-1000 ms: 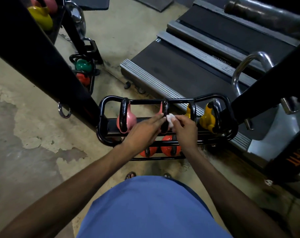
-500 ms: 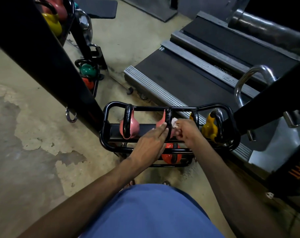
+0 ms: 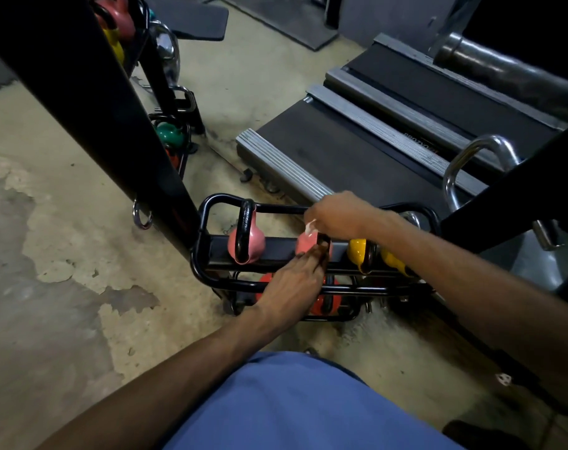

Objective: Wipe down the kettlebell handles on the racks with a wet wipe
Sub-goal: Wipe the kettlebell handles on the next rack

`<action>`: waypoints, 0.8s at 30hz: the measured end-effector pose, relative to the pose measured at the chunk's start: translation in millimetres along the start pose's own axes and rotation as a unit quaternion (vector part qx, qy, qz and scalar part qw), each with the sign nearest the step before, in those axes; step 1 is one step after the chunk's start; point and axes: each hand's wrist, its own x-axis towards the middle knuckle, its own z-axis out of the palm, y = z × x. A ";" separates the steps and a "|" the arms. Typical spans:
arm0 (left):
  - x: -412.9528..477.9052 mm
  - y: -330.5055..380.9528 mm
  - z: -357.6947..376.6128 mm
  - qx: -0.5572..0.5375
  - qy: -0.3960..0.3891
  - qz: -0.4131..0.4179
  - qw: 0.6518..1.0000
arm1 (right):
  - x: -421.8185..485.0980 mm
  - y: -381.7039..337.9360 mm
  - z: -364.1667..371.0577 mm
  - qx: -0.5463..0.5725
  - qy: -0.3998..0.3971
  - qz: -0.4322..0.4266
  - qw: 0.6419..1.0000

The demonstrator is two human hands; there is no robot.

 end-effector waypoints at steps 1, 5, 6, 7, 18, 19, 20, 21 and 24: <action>0.4 0.1 -0.5 -0.005 0.000 0.000 1.000 | 4.9 5.9 -7.8 -0.026 0.009 0.003 1.000; 0.1 -0.3 0.0 -0.016 0.002 0.001 1.000 | 15.3 19.5 -17.5 -0.045 -0.001 0.029 0.999; 0.0 -0.7 0.6 -0.018 0.000 -0.001 1.000 | 14.8 18.6 -17.3 -0.019 -0.015 0.019 1.000; 0.1 -0.9 0.6 -0.020 0.000 -0.004 1.000 | 13.6 16.3 -17.2 0.001 -0.035 0.007 0.999; 35.0 -15.5 -29.0 -0.025 0.040 -0.010 0.999 | 41.0 24.3 -4.6 0.073 -0.029 0.169 0.982; 38.7 -18.5 -32.8 -0.022 0.029 -0.001 0.999 | 45.7 25.0 -2.5 0.072 -0.032 0.189 0.979; 41.7 -21.5 -35.8 -0.016 0.021 0.007 1.000 | 50.2 26.0 -1.3 0.076 -0.039 0.207 0.975; 44.1 -24.5 -37.5 -0.007 0.016 0.013 1.000 | 54.0 25.6 -1.3 0.085 -0.046 0.220 0.971; 48.5 -30.8 -35.6 -0.014 -0.010 0.015 1.000 | 59.4 21.0 -6.8 0.095 -0.055 0.224 0.968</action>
